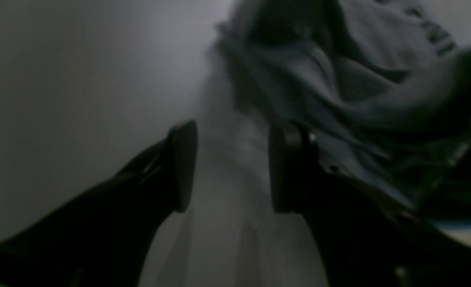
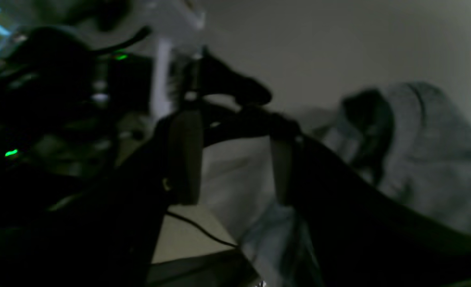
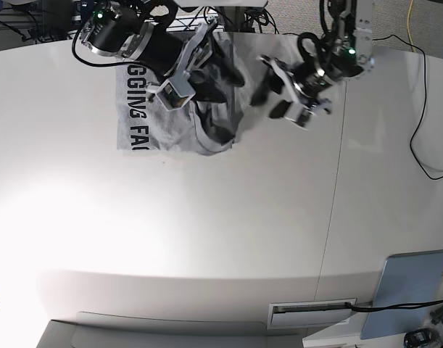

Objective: Fold the T-shirt properly
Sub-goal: 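Grasp the shirt edges beside the printed lettering with both grippers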

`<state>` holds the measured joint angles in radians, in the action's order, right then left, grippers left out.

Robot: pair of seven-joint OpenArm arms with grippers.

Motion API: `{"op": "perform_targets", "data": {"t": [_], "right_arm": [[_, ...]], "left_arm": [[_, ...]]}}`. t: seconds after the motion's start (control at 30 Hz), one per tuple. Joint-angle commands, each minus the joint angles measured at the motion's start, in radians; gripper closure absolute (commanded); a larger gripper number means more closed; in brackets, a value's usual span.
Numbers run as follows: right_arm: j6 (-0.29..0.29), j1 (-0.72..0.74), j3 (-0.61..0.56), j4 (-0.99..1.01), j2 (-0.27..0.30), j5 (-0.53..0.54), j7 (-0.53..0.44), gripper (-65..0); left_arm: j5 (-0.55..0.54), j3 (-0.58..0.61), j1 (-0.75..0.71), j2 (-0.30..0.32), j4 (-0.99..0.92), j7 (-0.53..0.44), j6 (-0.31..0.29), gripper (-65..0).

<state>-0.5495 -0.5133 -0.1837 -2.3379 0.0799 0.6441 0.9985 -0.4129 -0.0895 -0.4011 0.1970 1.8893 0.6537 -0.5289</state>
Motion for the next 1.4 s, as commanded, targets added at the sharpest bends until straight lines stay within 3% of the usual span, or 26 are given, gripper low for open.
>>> {"op": "perform_targets", "data": {"t": [0.0,0.17,0.37,0.5,0.6,0.77,0.93,1.0,1.03,1.13,1.27,1.37], "right_arm": [[-0.005,-0.002,0.003,-0.018,0.000,0.016,-0.021,-27.4],[0.003,-0.002,0.076,-0.018,0.000,-0.138,0.008,-27.4],[0.050,-0.002,0.142,-0.018,0.000,-0.273,0.071,-27.3],[0.145,-0.002,0.181,-0.018,0.000,-0.368,0.069,-27.3],[0.177,-0.005,0.207,-0.018,0.000,-0.360,0.121,-27.3],[0.153,-0.080,0.109,-0.018,0.000,-0.198,0.150,-27.3],[0.146,-0.078,-0.010,-0.018,0.000,-0.250,0.117,-27.3],[0.153,-0.055,-0.009,-0.018,0.000,-0.319,0.088,-27.3],[0.165,-0.039,-0.002,-0.018,0.000,-0.360,0.080,-27.3],[0.203,0.000,0.048,-0.018,0.000,-0.475,0.073,-25.0],[0.200,0.015,0.161,-0.018,0.000,-0.501,0.024,-16.9],[0.171,0.018,0.242,-0.018,0.001,-0.515,-0.021,-13.5]], "left_arm": [[-0.033,-0.019,0.002,0.003,0.023,-0.018,-0.013,-30.1],[-0.156,-0.078,0.002,0.003,0.023,0.027,-0.065,-30.1],[-0.164,-0.078,0.002,0.003,0.023,0.029,-0.064,-30.1],[-0.164,-0.078,0.002,0.003,0.023,0.030,-0.064,-30.0],[-0.164,-0.078,0.002,0.003,0.023,0.029,-0.064,-30.1],[-0.164,-0.078,0.002,0.003,0.023,0.029,-0.064,-30.0],[-0.166,-0.079,0.002,0.003,0.023,0.030,-0.078,-30.0],[-0.186,-0.079,0.002,0.003,0.023,0.035,-0.130,-25.6],[-0.206,-0.078,0.002,0.003,0.023,0.041,-0.169,-20.5],[-0.329,-0.074,0.003,0.003,0.024,0.122,-0.169,-0.6],[-0.470,-0.027,0.003,0.003,0.024,0.263,-0.169,0.0],[-0.481,0.064,0.003,0.003,0.023,0.298,-0.169,0.0]]}}
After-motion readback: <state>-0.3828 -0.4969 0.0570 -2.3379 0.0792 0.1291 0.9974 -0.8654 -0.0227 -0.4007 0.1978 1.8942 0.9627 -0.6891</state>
